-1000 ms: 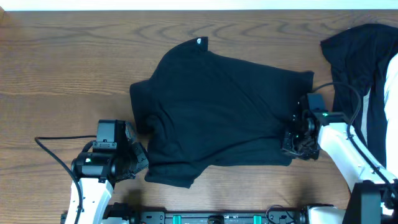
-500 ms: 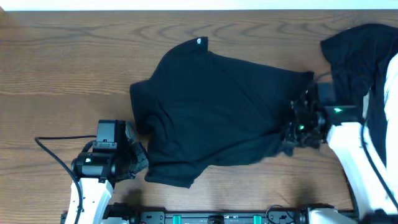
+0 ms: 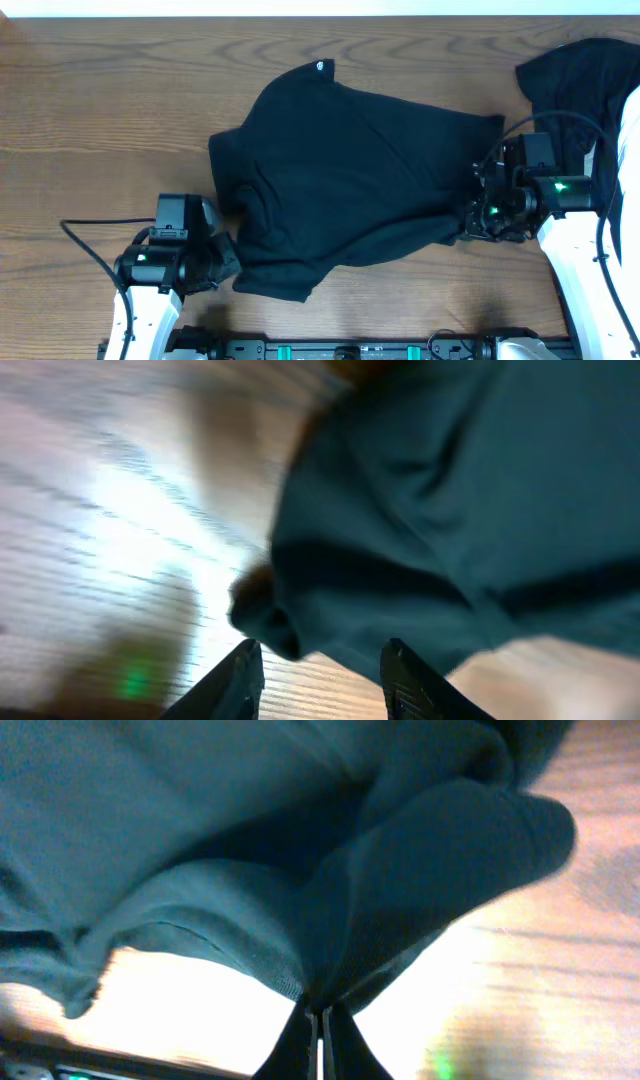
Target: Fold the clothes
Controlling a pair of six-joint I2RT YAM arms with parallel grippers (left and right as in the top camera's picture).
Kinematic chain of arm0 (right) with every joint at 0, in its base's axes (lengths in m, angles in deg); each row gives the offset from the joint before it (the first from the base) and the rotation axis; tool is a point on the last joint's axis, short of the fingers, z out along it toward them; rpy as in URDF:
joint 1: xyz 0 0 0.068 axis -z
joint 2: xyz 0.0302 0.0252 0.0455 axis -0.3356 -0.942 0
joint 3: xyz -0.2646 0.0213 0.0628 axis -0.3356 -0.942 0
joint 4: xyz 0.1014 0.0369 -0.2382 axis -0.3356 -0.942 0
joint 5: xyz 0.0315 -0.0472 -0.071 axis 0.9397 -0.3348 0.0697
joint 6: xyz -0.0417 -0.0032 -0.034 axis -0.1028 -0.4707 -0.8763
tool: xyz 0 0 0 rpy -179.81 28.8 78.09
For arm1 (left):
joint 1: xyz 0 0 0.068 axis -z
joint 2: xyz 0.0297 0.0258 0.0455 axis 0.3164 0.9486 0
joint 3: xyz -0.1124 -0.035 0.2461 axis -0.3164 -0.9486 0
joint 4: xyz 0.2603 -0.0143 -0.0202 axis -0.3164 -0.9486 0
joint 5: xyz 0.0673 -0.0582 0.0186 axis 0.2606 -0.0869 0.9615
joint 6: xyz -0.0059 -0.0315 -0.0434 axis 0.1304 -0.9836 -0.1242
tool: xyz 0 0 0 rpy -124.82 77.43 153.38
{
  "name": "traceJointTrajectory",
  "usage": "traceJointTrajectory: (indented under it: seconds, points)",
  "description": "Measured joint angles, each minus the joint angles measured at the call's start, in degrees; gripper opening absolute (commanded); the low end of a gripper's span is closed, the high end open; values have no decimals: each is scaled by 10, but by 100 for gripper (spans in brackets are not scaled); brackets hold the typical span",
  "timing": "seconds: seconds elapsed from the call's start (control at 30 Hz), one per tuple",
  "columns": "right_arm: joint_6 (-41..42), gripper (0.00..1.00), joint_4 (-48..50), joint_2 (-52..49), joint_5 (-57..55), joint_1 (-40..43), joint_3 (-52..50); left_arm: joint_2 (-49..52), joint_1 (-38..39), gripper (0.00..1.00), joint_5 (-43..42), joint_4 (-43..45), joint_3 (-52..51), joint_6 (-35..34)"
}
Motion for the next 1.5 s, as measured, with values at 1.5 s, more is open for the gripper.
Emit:
traceJointTrajectory:
  seconds: [1.5]
  points:
    - [1, 1, 14, 0, -29, 0, 0, 285, 485, 45, 112, 23, 118, 96]
